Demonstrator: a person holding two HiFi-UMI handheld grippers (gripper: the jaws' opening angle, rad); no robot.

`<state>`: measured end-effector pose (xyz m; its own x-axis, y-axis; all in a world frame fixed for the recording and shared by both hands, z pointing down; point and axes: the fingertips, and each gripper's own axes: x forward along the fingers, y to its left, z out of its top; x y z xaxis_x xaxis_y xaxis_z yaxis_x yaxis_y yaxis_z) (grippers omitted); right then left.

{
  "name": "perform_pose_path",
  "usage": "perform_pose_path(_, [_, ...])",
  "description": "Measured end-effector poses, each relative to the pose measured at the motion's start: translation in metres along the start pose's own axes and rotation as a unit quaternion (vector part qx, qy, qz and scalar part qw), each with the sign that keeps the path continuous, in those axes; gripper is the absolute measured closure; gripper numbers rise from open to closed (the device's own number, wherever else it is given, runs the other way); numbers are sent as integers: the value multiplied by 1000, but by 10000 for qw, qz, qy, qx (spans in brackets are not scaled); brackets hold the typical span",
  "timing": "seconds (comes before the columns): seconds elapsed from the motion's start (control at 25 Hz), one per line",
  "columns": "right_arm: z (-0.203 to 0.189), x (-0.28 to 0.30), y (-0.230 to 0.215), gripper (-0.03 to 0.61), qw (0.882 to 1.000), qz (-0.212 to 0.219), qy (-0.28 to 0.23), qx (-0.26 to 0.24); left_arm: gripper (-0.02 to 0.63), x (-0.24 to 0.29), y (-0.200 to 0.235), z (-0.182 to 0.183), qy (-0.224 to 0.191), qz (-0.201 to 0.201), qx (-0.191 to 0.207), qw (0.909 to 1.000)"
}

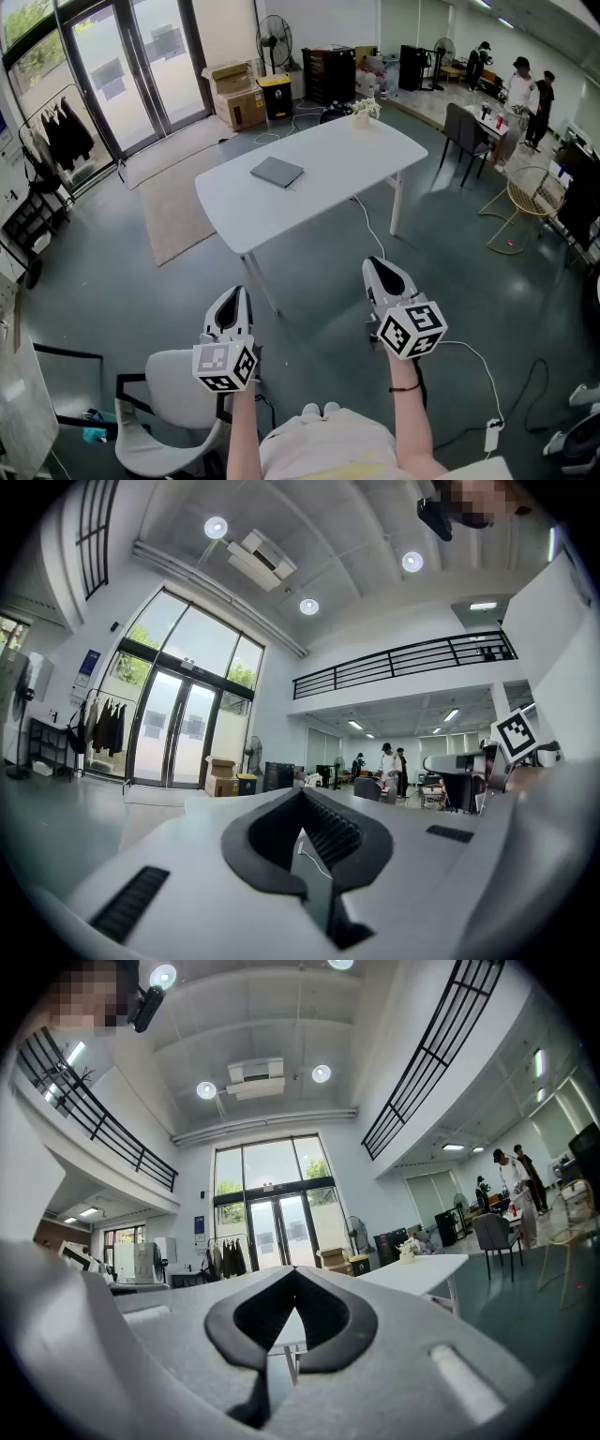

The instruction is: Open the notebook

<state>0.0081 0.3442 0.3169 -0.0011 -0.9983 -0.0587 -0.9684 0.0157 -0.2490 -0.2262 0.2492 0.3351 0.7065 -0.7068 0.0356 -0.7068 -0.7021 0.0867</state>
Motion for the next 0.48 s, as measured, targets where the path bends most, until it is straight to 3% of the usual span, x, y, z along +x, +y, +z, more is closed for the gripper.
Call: perform_pose_path(0.48, [-2, -6, -24, 574, 9999, -17, -46, 148, 614, 8, -21, -5, 65, -3, -8, 10000])
